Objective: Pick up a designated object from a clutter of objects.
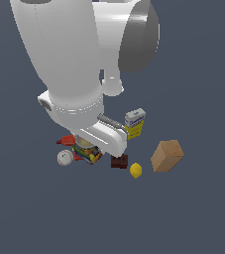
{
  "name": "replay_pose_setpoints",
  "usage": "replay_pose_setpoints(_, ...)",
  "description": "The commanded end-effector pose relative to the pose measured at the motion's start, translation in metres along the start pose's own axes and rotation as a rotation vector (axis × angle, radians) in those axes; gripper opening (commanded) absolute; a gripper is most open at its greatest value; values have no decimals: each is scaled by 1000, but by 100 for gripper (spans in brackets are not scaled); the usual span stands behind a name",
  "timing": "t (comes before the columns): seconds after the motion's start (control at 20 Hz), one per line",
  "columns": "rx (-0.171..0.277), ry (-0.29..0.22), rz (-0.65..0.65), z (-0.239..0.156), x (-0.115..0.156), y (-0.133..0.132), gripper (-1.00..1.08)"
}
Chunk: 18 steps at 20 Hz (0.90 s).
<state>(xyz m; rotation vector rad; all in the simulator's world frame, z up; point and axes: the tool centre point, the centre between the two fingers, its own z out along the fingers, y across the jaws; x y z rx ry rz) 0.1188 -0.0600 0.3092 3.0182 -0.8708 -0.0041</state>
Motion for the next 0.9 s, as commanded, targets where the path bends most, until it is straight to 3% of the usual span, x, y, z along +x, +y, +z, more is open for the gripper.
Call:
replay_pose_setpoints(0.0, 1, 2, 0, -23, -1, 3, -100)
replay_pose_setpoints(0.4, 1, 2, -1, -62, 0, 6, -100)
replay_pose_setpoints(0.85, 1, 2, -1, -63, 1, 6, -100)
